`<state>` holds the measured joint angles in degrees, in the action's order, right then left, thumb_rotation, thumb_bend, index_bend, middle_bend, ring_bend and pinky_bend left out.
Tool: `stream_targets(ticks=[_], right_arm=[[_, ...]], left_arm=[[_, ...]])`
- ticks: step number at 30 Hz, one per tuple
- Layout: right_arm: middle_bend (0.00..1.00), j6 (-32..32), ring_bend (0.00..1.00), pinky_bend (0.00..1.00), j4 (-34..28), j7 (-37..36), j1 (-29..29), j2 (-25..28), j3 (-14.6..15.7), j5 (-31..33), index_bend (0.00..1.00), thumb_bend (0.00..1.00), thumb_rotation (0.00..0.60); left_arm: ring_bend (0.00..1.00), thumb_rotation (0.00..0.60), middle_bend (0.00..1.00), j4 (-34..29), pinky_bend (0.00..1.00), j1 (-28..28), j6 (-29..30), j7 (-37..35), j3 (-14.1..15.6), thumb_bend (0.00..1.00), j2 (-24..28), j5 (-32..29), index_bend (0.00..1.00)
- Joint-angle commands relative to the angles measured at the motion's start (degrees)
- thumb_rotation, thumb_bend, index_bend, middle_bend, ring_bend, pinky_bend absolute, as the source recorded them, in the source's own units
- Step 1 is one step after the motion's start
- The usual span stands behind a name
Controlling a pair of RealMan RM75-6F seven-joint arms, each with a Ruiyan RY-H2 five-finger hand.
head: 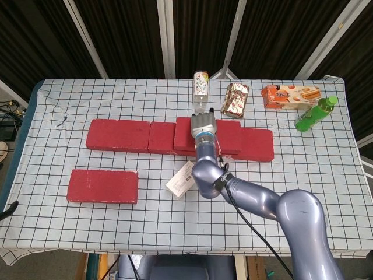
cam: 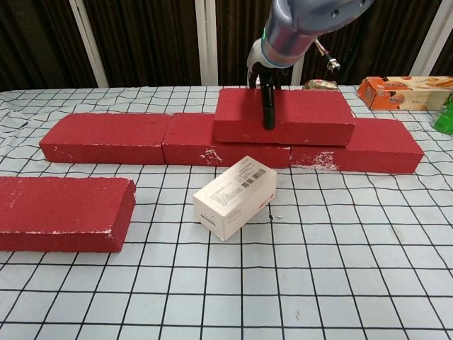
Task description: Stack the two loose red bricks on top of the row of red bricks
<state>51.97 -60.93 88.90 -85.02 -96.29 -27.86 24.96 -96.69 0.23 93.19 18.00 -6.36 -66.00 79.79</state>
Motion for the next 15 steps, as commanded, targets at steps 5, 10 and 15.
stream_targets(ticks=[5, 10, 15], right_arm=[[0.34, 0.64, 0.3, 0.0, -0.58, 0.48, 0.24, -0.22, -0.61, -0.12, 0.33, 0.15, 0.6], [0.33, 0.7, 0.3, 0.0, -0.08, 1.06, 0.32, -0.83, -0.86, -0.05, 0.33, 0.16, 0.6], [0.33, 0.4, 0.26, 0.0, 0.52, 1.2, 0.47, -1.2, -1.3, -0.65, 0.33, 0.15, 0.6]], left_arm=[[0.0, 0.6, 0.0, 0.06, 0.03, 0.06, 0.18, -0.48, -0.13, 0.22, 0.1, -0.1, 0.13], [0.0, 0.6, 0.0, 0.03, 0.03, 0.11, 0.25, -0.62, -0.12, 0.22, 0.18, -0.15, 0.13], [0.0, 0.6, 0.0, 0.08, 0.03, 0.01, 0.09, -0.26, -0.06, 0.22, 0.06, -0.19, 0.13]])
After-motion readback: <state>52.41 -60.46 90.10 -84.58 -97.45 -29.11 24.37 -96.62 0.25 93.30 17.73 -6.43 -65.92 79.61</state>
